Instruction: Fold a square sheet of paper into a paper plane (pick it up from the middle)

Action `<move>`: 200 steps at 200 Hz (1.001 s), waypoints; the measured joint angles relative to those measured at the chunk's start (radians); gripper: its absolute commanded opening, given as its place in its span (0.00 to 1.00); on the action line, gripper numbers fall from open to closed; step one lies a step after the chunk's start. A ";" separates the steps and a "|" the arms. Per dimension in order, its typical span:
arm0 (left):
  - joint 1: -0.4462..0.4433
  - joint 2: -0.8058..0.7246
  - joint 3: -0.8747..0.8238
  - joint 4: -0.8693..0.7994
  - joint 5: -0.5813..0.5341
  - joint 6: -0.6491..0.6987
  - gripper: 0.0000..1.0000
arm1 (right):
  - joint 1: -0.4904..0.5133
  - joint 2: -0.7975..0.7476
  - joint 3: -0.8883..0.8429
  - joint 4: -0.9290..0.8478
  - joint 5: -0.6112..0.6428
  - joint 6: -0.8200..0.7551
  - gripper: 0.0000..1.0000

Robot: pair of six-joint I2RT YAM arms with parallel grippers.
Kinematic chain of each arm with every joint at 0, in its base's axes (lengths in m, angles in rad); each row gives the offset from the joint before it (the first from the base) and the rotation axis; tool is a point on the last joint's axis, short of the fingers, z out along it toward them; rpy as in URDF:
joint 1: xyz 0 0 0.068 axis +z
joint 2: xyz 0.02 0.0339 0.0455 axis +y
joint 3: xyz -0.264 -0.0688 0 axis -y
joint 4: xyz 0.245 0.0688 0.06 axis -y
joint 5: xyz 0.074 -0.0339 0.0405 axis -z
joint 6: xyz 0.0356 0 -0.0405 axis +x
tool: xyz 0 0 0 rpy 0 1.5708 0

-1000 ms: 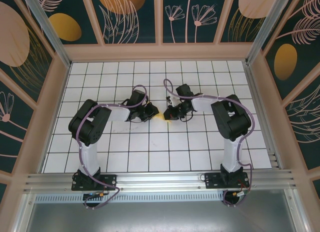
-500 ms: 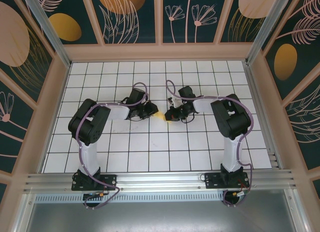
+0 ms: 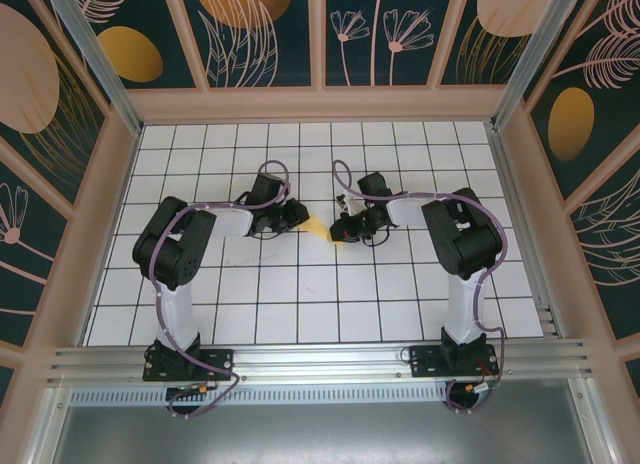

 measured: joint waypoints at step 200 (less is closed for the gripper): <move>0.110 -0.141 -0.162 0.043 -0.276 -0.080 0.22 | -0.003 0.005 0.000 0.003 -0.008 0.007 0.05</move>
